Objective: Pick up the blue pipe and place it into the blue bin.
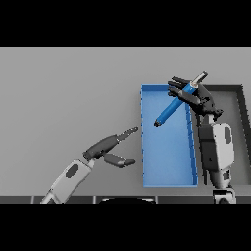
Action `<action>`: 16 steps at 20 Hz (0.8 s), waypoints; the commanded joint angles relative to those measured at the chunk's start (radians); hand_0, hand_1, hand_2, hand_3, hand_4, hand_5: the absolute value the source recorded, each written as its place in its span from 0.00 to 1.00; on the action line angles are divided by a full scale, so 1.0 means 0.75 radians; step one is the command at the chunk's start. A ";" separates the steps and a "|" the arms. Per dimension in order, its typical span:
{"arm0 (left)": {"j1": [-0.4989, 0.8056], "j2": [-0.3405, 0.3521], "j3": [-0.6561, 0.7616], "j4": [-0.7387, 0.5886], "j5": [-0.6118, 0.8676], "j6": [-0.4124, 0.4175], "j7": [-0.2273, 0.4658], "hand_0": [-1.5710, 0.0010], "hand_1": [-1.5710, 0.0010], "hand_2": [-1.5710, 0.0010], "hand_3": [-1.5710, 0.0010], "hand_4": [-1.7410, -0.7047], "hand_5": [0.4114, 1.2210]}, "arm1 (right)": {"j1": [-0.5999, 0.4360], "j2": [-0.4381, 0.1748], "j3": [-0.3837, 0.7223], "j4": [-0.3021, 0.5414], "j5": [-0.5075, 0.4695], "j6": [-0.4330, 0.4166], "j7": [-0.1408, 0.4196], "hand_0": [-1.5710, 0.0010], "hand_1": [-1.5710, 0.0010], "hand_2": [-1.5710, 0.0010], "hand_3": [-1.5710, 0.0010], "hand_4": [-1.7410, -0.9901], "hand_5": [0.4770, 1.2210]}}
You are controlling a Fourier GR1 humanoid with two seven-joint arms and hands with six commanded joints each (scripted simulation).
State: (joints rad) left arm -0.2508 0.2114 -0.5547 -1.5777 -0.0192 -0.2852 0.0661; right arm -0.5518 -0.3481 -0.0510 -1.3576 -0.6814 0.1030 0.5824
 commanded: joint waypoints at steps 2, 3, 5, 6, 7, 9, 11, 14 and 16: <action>-0.006 0.004 0.007 0.008 0.001 -0.002 -0.008 1.00 1.00 1.00 1.00 0.83 0.06 | 0.069 0.001 0.041 0.003 0.032 -0.021 0.037 0.00 0.00 0.00 0.00 0.00 0.87; 0.004 -0.005 -0.007 -0.004 -0.005 0.002 -0.006 1.00 1.00 1.00 1.00 0.83 0.06 | 0.104 0.009 0.055 0.007 0.045 -0.017 0.037 0.00 0.00 0.00 0.00 0.06 0.87; -0.005 -0.011 -0.001 -0.006 0.000 0.008 0.011 1.00 1.00 1.00 1.00 0.83 0.06 | 0.152 -0.011 0.123 0.044 0.036 0.004 0.037 0.00 0.00 0.00 0.00 0.16 0.87; -0.002 -0.012 -0.005 0.002 -0.005 0.007 0.007 1.00 1.00 1.00 1.00 0.83 0.06 | 0.176 -0.016 0.174 0.066 0.046 0.003 0.036 0.00 0.00 0.00 0.00 0.20 0.86; -0.003 -0.010 -0.005 0.007 -0.002 0.002 0.014 1.00 1.00 1.00 1.00 0.83 0.06 | 0.170 -0.053 0.239 0.111 0.018 -0.026 0.035 0.00 0.00 0.00 0.15 0.19 0.85; 0.010 -0.009 -0.008 -0.007 -0.002 0.006 0.011 1.00 1.00 1.00 1.00 0.83 0.05 | 0.152 -0.084 0.314 0.143 -0.046 -0.121 0.020 0.17 0.26 0.29 0.43 0.32 0.90; 0.005 0.001 -0.001 -0.014 -0.003 0.009 0.009 1.00 1.00 1.00 1.00 0.83 0.05 | 0.148 -0.124 0.383 0.165 -0.102 -0.169 0.013 0.47 0.52 0.55 0.63 0.46 0.94; 0.005 0.001 0.001 -0.028 0.011 0.006 0.042 1.00 1.00 1.00 1.00 0.82 0.05 | 0.110 -0.171 0.505 0.190 -0.131 -0.143 0.023 0.73 0.76 0.77 0.81 0.66 0.81; 0.007 0.003 0.000 -0.015 0.004 0.008 0.041 1.00 1.00 1.00 1.00 0.82 0.05 | 0.098 -0.212 0.589 0.217 -0.125 -0.132 0.037 0.83 0.84 0.85 0.88 0.75 0.67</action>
State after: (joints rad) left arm -0.2452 0.2133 -0.5547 -1.5888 -0.0162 -0.2794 0.0963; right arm -0.4786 -0.5076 0.3908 -1.1947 -0.7754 0.0034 0.6068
